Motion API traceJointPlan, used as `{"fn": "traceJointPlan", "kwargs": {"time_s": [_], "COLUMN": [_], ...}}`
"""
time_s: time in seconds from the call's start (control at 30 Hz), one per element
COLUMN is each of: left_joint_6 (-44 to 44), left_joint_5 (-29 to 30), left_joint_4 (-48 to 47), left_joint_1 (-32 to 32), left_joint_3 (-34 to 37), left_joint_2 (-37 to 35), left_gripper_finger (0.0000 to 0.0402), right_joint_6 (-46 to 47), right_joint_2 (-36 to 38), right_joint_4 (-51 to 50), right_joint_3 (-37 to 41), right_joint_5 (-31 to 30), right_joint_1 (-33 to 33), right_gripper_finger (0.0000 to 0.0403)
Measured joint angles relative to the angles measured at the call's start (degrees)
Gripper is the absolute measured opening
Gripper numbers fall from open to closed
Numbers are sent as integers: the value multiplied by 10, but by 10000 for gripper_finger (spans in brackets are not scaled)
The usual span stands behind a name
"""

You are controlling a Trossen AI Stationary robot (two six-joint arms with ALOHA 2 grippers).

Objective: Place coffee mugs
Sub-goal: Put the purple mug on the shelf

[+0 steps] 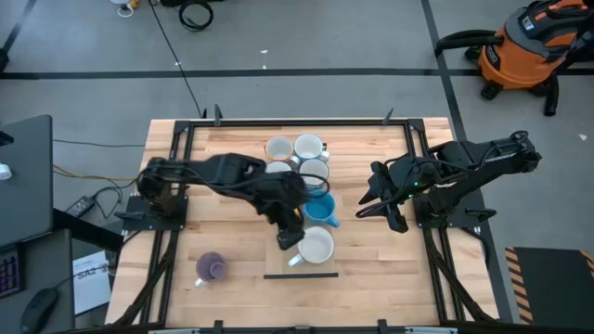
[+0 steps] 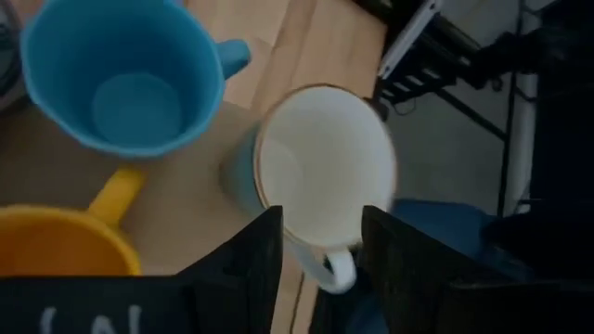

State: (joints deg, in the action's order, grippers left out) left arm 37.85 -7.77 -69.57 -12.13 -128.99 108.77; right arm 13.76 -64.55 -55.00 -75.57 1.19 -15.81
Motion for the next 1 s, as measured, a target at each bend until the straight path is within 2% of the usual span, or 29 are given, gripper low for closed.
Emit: {"fn": "traceJointPlan", "kwargs": {"time_s": [0.23,0.37,0.47,0.67,0.8,1.0], "left_joint_6": [-25,-19,26,22,20,56], "left_joint_5": [19,87,153,228,261,259], "left_joint_4": [-49,-145,-211,-203,-202,-205], "left_joint_1": [-28,-54,-74,-121,-148,-163], "left_joint_3": [0,0,0,14,59,214], "left_joint_2": [-62,-89,-106,-140,-160,-218], "left_gripper_finger": [154,154,154,153,153,153], "right_joint_6": [0,0,0,0,0,0], "right_joint_2": [0,0,0,0,0,0], "right_joint_4": [0,0,0,0,1,1], "right_joint_3": [0,0,0,0,0,0], "right_joint_5": [0,0,0,0,0,0], "right_joint_1": [0,0,0,0,0,0], "right_gripper_finger": [165,165,165,165,165,165]}}
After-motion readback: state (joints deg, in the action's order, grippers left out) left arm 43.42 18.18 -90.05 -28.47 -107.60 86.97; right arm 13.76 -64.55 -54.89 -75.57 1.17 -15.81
